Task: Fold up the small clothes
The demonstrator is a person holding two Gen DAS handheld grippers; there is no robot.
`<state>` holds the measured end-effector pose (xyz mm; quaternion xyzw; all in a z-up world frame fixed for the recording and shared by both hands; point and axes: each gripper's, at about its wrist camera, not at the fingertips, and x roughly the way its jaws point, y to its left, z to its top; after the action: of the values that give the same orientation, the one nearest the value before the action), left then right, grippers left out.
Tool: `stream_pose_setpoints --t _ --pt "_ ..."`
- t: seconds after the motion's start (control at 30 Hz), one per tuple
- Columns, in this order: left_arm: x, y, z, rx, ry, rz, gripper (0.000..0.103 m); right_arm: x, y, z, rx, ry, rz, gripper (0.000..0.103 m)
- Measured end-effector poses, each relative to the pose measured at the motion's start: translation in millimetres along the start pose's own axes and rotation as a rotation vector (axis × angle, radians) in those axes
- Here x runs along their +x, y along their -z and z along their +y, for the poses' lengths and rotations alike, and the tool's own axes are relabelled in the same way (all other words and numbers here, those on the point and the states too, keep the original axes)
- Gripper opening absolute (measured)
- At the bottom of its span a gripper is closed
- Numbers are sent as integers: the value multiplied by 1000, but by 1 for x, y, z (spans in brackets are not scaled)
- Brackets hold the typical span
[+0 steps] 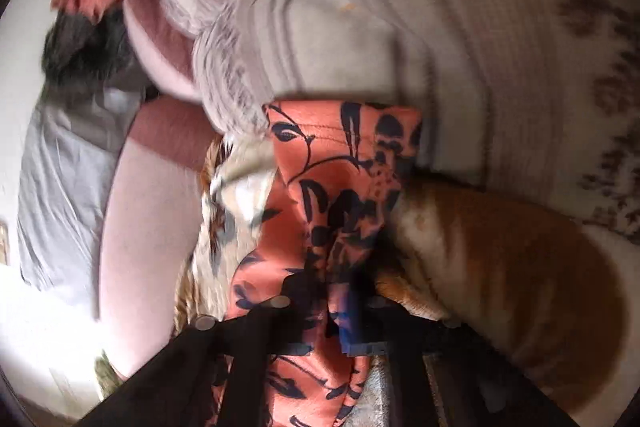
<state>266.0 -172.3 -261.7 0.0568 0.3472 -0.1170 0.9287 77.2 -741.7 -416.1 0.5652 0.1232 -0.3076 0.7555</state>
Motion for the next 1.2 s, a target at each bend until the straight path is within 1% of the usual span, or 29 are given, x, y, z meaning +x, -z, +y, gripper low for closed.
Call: stream_pose_setpoints --t 0.1,0.17,0.23,0.3,0.4,0.47,0.53,0.57,0.67,0.7,0.77,0.83,0.9,0.93,0.97,1.0,1.03,1.07,1.13,1.17,1.2 --pt "-3 -1 6 -20 2 -7 103 -20 6 18 -44 -65 -45 8" --pt "-7 -4 11 -36 1 -13 103 -35 13 39 -89 -107 -50 8" --pt "-12 -7 19 -53 -9 -21 103 -51 26 63 -139 -167 -42 8" --pt "-17 -12 31 -81 -28 -29 103 -66 47 94 -195 -235 -17 8" --pt "-23 -17 54 -131 -76 -29 103 -81 97 149 -296 -331 54 8" --pt "-27 -18 73 -172 -112 -35 103 -85 139 186 -373 -386 109 8" --pt "-32 -19 93 -216 -157 -44 103 -84 192 222 -452 -436 182 8" --pt "-35 -19 105 -242 -179 -43 103 -82 215 234 -479 -451 210 8" --pt "-37 -19 133 -304 -207 -19 103 -65 293 267 -543 -489 321 8" --pt "-37 -18 142 -325 -212 -7 103 -55 322 276 -557 -490 363 8" --pt "-37 -17 157 -364 -204 10 103 -41 369 284 -565 -490 449 8" --pt "-37 -17 171 -394 -205 21 103 -38 421 282 -564 -471 530 12" --pt "-37 -17 182 -413 -219 26 103 -32 469 280 -593 -439 612 12" --pt "-37 -16 186 -423 -225 29 103 -30 493 280 -628 -405 652 13" --pt "-37 -17 190 -438 -227 32 103 -36 517 279 -679 -366 679 17" --pt "-37 -16 194 -454 -221 35 103 -33 534 285 -721 -348 696 24" --pt "-37 -16 196 -464 -215 36 103 -31 545 287 -759 -347 713 26" --pt "-38 -15 198 -470 -210 37 103 -30 552 284 -776 -360 729 29" --pt "-38 -15 199 -464 -205 39 103 -34 549 276 -753 -423 759 29" --pt "-38 -15 199 -460 -207 40 103 -36 544 276 -754 -459 772 34" --pt "-37 -15 200 -459 -212 39 103 -38 537 276 -765 -499 778 53"
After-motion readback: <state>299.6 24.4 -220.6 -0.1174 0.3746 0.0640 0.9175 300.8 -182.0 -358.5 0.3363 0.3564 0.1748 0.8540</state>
